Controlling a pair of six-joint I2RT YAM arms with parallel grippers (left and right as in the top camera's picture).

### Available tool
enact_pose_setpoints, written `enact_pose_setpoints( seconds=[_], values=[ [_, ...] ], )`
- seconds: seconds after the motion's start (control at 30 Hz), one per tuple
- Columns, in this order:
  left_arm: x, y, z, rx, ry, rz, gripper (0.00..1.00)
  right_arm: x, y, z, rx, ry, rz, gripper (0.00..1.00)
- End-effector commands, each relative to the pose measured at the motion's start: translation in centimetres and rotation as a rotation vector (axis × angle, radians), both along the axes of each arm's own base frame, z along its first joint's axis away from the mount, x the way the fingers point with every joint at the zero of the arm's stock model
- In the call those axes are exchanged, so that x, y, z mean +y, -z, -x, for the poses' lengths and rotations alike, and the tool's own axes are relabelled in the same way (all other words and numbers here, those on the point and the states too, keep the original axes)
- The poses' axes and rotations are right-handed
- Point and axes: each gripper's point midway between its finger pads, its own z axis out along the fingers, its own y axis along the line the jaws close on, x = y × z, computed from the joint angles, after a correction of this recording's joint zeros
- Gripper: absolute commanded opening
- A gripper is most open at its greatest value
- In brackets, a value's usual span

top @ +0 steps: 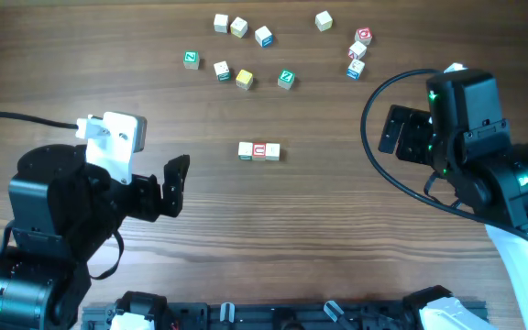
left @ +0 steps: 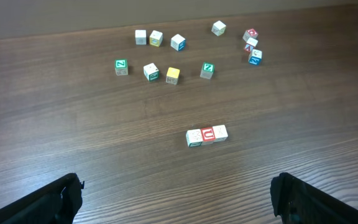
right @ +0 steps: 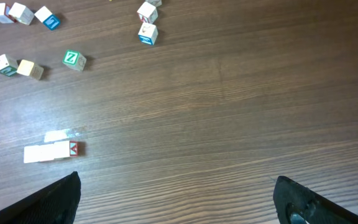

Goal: Form a horizontal line

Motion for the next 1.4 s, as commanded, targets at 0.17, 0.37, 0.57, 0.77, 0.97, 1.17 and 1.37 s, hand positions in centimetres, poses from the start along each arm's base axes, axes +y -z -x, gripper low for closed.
enact_pose_setpoints(
  seconds=[0.17,0.37,0.57,0.77,0.97,1.17,1.37],
  values=[
    [0.2,-0.2,-0.1,-0.005,-0.008,-0.004,1.0,-0.3,-0.5,-0.5,-0.022,-0.01,0.035,0.99],
    [0.2,-0.2,-0.1,-0.005,-0.008,-0.004,1.0,0.5,-0.5,-2.9,-0.111,-0.058,0.048,1.0],
    [0.2,-0.2,-0.1,-0.005,-0.008,-0.004,1.0,0.6,0.9,-3.3,-0.179,-0.092,0.061,0.99],
    [0.2,-0.2,-0.1,-0.005,-0.008,-0.004,1.0,-1.5,3.0,-2.2,-0.293,-0.034,0.019,1.0],
    [0.2,-0.2,-0.1,-0.005,-0.008,-0.004,1.0,-4.3,4.0,-0.9,-0.478,0.038,-0.057,0.99],
    [0.2,-0.2,-0.1,-0.005,-0.008,-0.004,1.0,-5.2,3.5,0.4,-0.72,0.033,-0.113,1.0],
    [0.2,-0.2,-0.1,-0.006,-0.008,-0.004,1.0,-5.2,2.3,2.2,-0.958,0.016,-0.12,0.99]
  ],
)
